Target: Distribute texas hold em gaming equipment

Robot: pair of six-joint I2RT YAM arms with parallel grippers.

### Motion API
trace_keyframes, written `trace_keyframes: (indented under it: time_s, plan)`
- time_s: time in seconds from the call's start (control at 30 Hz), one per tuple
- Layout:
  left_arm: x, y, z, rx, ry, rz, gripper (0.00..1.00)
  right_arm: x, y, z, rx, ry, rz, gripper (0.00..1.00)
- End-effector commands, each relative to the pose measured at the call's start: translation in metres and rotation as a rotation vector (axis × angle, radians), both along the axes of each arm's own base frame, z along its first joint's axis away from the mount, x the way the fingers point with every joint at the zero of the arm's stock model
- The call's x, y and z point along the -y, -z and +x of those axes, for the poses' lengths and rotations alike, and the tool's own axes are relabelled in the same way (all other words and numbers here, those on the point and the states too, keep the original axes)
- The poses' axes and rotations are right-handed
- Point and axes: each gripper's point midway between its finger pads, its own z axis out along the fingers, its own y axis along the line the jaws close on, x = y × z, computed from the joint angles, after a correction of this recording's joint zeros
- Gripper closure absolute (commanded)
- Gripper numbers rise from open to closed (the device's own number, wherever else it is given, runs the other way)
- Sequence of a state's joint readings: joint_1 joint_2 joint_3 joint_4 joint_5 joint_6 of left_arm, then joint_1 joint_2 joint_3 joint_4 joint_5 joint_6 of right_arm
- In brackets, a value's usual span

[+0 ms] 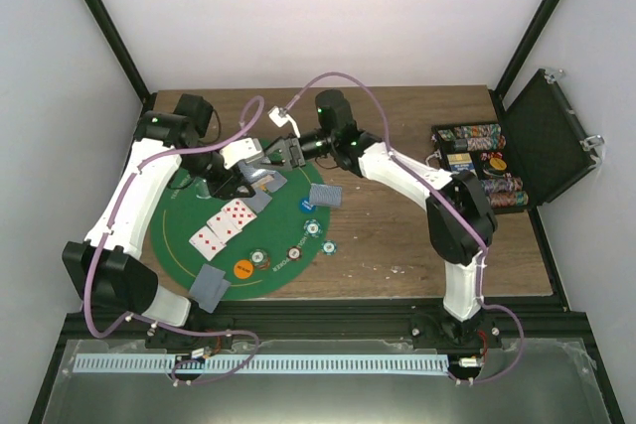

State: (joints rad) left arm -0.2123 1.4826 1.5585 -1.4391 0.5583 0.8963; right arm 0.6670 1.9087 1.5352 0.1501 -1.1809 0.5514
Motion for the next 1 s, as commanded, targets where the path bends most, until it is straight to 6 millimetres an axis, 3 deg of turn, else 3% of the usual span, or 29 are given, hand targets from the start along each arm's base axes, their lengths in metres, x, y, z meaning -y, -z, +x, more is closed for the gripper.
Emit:
trace_keyframes:
  time_s: [0.0, 0.17, 0.43, 0.5, 0.6, 0.77, 0.87, 0.97]
  plan:
    - [0.004, -0.005, 0.003, 0.024, 0.01, -0.014, 0.58, -0.008, 0.004, -0.001, -0.011, -0.029, -0.01, 0.43]
    - [0.0, 0.0, 0.011, 0.04, -0.02, 0.009, 0.58, -0.007, 0.016, -0.004, -0.053, -0.045, -0.042, 0.53]
    - [-0.001, 0.004, 0.022, 0.061, -0.05, 0.027, 0.58, -0.006, 0.018, -0.008, -0.104, -0.082, -0.065, 0.95]
    - [-0.001, 0.004, 0.024, 0.067, -0.061, 0.028, 0.58, -0.005, 0.014, -0.01, -0.097, -0.083, -0.06, 0.99]
    - [0.0, 0.006, 0.025, 0.066, -0.077, 0.024, 0.38, 0.0, 0.013, -0.004, -0.089, -0.049, -0.071, 0.99]
    - [0.0, 0.006, 0.026, 0.071, -0.085, 0.019, 0.03, 0.042, 0.018, 0.031, -0.101, 0.107, -0.082, 0.99]
    - [0.002, 0.002, 0.026, 0.083, -0.082, 0.005, 0.0, 0.076, 0.028, 0.052, -0.109, 0.207, -0.093, 0.99]
    - [0.002, 0.001, 0.026, 0.09, -0.082, 0.006, 0.01, 0.123, 0.048, 0.077, -0.146, 0.337, -0.135, 0.99]
